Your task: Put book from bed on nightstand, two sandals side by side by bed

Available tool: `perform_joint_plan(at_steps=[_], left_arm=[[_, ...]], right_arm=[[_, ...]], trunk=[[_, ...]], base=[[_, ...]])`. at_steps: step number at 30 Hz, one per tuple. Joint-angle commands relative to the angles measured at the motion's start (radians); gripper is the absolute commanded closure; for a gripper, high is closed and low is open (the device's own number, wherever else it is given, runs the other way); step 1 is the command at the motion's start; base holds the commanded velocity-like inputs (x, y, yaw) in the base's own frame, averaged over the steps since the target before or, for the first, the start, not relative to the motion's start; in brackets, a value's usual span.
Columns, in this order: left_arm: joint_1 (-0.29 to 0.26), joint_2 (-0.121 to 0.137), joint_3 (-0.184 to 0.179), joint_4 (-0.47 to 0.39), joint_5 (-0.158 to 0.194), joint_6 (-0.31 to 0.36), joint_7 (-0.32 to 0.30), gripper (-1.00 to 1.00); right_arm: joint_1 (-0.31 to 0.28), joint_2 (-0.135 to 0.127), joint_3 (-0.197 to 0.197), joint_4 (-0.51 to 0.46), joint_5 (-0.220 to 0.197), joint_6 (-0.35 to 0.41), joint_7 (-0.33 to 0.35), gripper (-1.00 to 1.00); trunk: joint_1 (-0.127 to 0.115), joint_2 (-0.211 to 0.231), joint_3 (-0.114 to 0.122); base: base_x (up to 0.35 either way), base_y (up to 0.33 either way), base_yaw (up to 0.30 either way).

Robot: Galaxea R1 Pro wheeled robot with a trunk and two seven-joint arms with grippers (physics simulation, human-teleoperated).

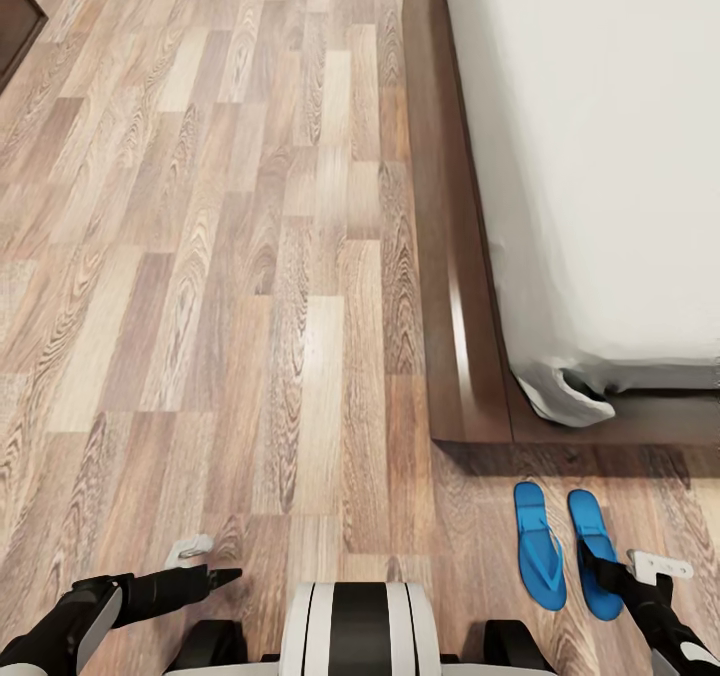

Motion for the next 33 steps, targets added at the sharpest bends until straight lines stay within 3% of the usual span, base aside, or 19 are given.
perform_joint_plan(at_steps=[1,9,14,15,16,19,20,22,24,29,33], left_arm=[[0.0,0.0,0.002,0.0,0.005,0.008,-0.002,-1.0],[0.0,0.0,0.001,0.0,0.005,0.008,-0.003,-1.0],[0.0,-0.001,0.001,0.0,0.005,0.007,-0.003,-1.0],[0.0,-0.001,0.001,0.0,0.005,0.007,-0.003,-1.0],[0.0,-0.006,0.001,0.0,0.005,0.007,-0.004,-1.0],[0.0,-0.014,0.001,0.0,0.005,0.007,-0.004,-1.0],[0.0,-0.016,0.001,0.0,0.005,0.007,-0.005,-1.0],[0.0,-0.018,0.001,0.016,0.004,0.004,-0.006,-1.0],[0.0,-0.019,0.0,0.022,0.003,-0.005,-0.006,-1.0],[0.0,-0.02,-0.001,0.031,0.003,-0.038,-0.006,-1.0],[0.0,-0.021,-0.001,0.039,0.004,-0.045,-0.006,-1.0]], right_arm=[[-0.001,-0.001,0.006,0.0,-0.011,-0.004,0.005,-1.0],[0.0,-0.003,0.004,-0.001,-0.013,0.0,0.045,-1.0],[0.001,-0.009,0.003,0.009,-0.047,0.008,0.186,-1.0],[0.001,-0.01,0.003,0.011,-0.068,0.009,0.221,-1.0],[0.001,-0.013,0.003,0.027,-0.115,0.013,0.294,-1.0],[0.001,-0.014,0.003,0.076,-0.155,0.041,0.413,-1.0],[0.001,-0.014,0.003,0.102,-0.164,0.061,0.474,-1.0],[0.001,-0.019,0.002,0.184,-0.2,0.145,0.674,-1.0],[0.001,-0.021,0.002,0.212,-0.22,0.195,0.767,-1.0],[0.001,-0.023,0.002,0.237,-0.24,0.299,0.933,-1.0],[0.001,-0.024,0.002,0.24,-0.242,0.32,0.966,-1.0]], trunk=[[-0.001,0.0,0.004],[-0.004,0.002,0.034],[-0.006,0.003,0.054],[-0.007,0.003,0.058],[-0.007,0.004,0.062],[-0.009,0.004,0.073],[-0.009,0.005,0.077],[-0.01,0.005,0.085],[-0.011,0.005,0.092],[-0.013,0.007,0.112],[-0.015,0.008,0.127]], base=[[0.0,0.0,0.0],[0.0,0.0,0.0],[0.0,0.0,0.0],[0.0,0.0,0.0],[0.0,0.0,0.0],[0.0,0.0,0.0],[0.0,0.0,0.0],[0.0,0.0,0.0],[0.0,0.0,0.0],[0.0,0.0,0.0],[0.0,0.0,0.0]])
